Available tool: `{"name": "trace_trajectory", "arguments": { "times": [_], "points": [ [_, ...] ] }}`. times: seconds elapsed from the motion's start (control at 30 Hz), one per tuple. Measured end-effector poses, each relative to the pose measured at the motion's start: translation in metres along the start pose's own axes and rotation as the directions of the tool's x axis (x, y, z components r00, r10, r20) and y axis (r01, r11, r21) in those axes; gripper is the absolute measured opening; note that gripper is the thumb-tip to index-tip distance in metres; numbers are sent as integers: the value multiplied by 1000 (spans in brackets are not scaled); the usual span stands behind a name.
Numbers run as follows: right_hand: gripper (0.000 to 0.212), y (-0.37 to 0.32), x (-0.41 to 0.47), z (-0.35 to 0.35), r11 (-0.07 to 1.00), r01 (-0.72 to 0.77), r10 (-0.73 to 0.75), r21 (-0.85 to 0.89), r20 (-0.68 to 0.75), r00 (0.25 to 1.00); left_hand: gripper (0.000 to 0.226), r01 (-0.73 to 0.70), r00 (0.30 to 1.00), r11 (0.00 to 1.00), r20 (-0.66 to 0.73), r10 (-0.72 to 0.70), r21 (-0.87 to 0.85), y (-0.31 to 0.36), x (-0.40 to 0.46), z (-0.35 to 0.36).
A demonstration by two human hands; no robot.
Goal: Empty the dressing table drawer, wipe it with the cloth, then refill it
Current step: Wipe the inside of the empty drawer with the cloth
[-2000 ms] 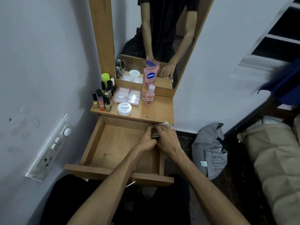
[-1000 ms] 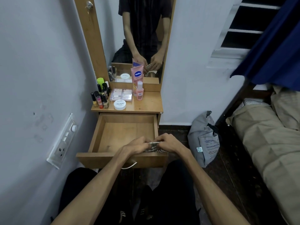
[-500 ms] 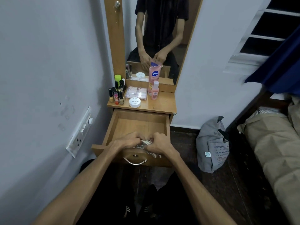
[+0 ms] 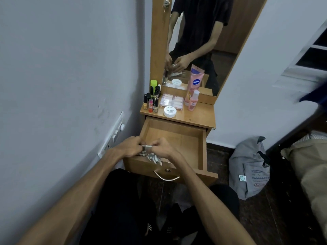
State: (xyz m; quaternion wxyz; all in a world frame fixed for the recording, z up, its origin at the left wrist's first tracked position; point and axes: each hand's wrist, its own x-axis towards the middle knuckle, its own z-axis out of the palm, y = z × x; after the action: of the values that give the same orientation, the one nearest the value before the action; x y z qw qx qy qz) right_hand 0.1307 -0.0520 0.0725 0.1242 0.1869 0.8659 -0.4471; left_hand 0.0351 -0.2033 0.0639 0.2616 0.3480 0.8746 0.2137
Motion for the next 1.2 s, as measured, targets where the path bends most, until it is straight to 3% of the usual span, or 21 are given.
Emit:
{"name": "trace_trajectory", "arguments": {
  "times": [0.07, 0.17, 0.27, 0.37, 0.5, 0.67, 0.97, 1.2],
  "points": [
    [14, -1, 9, -5, 996, 8, -5, 83, -34, 999, 25, 4, 998, 1000, -64, -4, -4, -3, 4, -6],
    [11, -4, 23, -19, 985, 80, -48, 155, -195, 980, 22, -64, 977, 997, -204, 56, -30, 3, 17, -17],
    [12, -11, 40, -27, 986, 166, -138, 33, -404, 904, 23, -166, 901, 979, -386, 198, 115, 8, 40, -29],
    [24, -9, 64, -23, 972, 205, -234, -114, -508, 829, 35, -209, 846, 933, -425, 322, 292, 2, 67, -37],
    [26, 2, 96, -4, 964, 139, -233, -226, -473, 850, 36, -205, 863, 874, -340, 374, 440, -13, 92, -33],
    [39, 18, 132, 19, 977, 9, -100, -211, -427, 899, 40, -199, 907, 809, -209, 366, 554, -27, 109, -24],
    [54, 26, 141, 7, 999, -21, 34, 49, -261, 965, 36, -258, 895, 926, -293, 337, 277, -29, 109, -19],
    [26, 21, 113, 9, 999, -9, 7, -45, -49, 999, 29, -219, 931, 951, -246, 271, 220, -28, 81, -15]
  ]
}}
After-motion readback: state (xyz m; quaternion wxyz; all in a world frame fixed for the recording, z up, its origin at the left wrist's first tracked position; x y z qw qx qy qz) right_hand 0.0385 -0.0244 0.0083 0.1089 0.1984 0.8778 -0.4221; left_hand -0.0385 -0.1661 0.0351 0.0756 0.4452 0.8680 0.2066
